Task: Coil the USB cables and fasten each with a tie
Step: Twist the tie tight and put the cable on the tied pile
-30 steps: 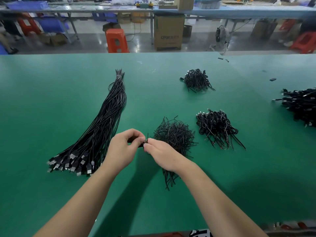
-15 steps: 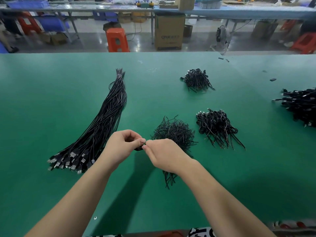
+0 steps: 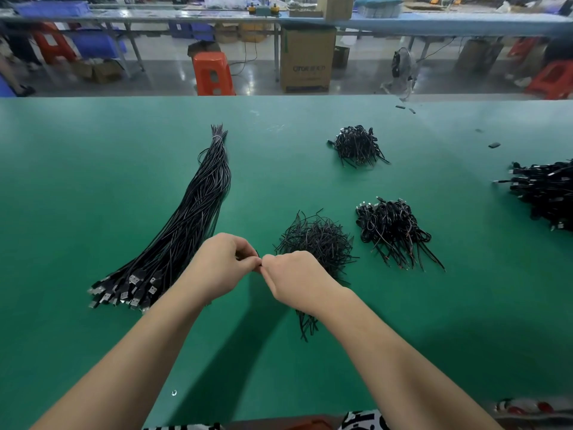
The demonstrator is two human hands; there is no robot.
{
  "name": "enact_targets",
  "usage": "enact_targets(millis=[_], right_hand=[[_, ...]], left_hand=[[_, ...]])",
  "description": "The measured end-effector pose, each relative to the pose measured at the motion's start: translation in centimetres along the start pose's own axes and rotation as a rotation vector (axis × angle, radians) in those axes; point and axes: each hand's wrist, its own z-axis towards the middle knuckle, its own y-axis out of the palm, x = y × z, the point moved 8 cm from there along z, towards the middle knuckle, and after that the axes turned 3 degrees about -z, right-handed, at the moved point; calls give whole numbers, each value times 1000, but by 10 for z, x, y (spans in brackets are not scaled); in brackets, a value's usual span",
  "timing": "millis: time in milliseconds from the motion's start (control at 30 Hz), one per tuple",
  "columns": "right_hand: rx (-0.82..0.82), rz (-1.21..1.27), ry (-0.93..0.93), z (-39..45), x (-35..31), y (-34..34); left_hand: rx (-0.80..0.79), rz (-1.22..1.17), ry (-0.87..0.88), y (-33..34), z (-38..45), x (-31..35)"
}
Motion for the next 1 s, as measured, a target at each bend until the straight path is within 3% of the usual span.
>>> enact_targets(millis=[133, 433, 567, 700, 767, 1000], right_hand=[[-1, 3, 29, 2, 0, 3], [13, 64, 44, 0, 8, 4], [-133, 437, 129, -1, 20, 6], [-288, 1097, 277, -3, 28, 10], [-231, 1326, 364, -1, 36, 8], [-112, 1631, 418, 0, 42, 11]], left_hand=[[46, 212, 41, 2, 2, 6], [70, 296, 122, 17, 1, 8], [100, 301, 215, 17, -3, 15], [172, 311, 304, 8, -5, 21], [210, 308, 349, 5, -7, 25], [327, 287, 464, -4, -16, 39]])
